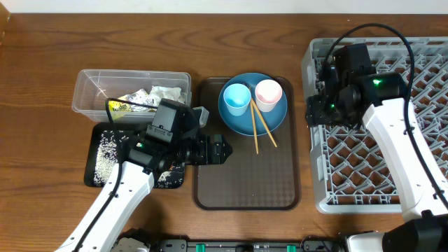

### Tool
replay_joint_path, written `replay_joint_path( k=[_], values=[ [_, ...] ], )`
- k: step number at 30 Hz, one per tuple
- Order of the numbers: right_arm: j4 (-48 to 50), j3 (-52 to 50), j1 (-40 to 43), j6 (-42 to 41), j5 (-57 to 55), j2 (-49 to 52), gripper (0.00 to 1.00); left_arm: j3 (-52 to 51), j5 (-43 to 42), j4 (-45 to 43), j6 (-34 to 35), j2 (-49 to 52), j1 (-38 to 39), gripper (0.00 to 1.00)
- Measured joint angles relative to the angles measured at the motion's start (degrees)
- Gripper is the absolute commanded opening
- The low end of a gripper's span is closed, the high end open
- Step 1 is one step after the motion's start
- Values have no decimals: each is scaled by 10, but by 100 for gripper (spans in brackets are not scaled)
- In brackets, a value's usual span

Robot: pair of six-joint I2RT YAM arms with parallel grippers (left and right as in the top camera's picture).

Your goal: Sort waste into correct bins and load items into the dishwasher rack

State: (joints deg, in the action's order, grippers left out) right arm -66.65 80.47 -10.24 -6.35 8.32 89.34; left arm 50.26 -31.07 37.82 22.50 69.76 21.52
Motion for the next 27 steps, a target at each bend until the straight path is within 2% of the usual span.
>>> replay_joint_path(
  k=[1,3,4,7,12,17,20,23,27],
  values=[
    [-3,0,0,0,15,0,77,0,0,-8,1,0,0,99],
    [-10,0,0,-2,41,0,99,0,2,-25,5,0,0,97],
    [-12,0,0,-3,50,0,99,0,6,-30,12,0,0,95],
    [-15,0,0,0,66,0,99,1,32,-33,37,0,0,83],
    [-28,0,0,0,78,0,99,24,89,-38,70,0,0,80],
    [-25,0,0,1,83,0,77,53,127,-95,105,0,0,75],
    [-17,0,-1,-1,85,0,77,56,149,-130,127,0,0,73],
    [-9,-1,-5,-2,85,0,72,59,169,-163,145,12,0,73],
    [-8,-1,-5,-2,86,0,72,91,184,-155,158,65,1,73]
  ],
)
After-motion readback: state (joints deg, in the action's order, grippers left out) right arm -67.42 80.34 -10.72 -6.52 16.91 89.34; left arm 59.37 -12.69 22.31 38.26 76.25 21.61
